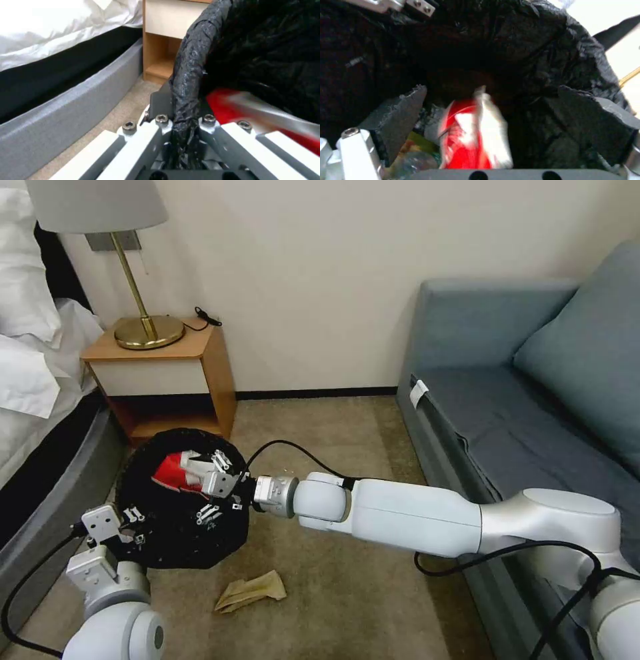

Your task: Pick up the trash bin, then pick up the garbage on the floor and place it into the trash bin.

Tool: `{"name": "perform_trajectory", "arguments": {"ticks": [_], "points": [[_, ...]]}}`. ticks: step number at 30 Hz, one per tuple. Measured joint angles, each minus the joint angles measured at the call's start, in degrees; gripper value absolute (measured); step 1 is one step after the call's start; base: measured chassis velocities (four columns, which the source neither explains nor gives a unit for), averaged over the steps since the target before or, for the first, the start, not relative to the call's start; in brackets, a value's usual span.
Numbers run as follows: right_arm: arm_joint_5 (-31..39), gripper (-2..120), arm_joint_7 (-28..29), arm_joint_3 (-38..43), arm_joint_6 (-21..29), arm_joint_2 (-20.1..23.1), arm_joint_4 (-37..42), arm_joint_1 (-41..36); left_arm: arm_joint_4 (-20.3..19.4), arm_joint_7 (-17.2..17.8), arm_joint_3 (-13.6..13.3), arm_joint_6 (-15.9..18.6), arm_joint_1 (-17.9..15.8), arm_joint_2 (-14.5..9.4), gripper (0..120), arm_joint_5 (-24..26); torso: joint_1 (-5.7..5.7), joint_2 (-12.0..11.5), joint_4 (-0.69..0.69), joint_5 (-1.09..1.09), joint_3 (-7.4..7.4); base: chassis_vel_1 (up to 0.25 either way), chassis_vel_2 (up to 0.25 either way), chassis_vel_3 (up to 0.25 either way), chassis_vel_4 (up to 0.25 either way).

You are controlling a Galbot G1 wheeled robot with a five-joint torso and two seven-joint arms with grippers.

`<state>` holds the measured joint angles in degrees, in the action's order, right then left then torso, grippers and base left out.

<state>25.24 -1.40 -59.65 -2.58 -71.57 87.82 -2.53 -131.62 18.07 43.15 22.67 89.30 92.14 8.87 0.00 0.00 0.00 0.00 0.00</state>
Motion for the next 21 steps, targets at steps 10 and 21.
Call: {"name": "perform_trajectory", "arguments": {"ticks": [10,21], "points": [[-1.27,100,2.06,1.85,-0.06,0.31,-0.61,0.01,0.24,0.05,0.33,-0.03,-0.13,0.0,3,0.11,0.0,0.0,0.0,0.0,0.0,0.0,0.0,0.0,0.0],[-0.64,100,3.69,12.71,0.37,5.5,0.7,-1.41,0.48,0.01,0.97,-0.03,-0.44,0.0,3,0.59,0.0,0.0,0.0,0.02,0.0,0.0,0.0,0.0,0.0]]}}
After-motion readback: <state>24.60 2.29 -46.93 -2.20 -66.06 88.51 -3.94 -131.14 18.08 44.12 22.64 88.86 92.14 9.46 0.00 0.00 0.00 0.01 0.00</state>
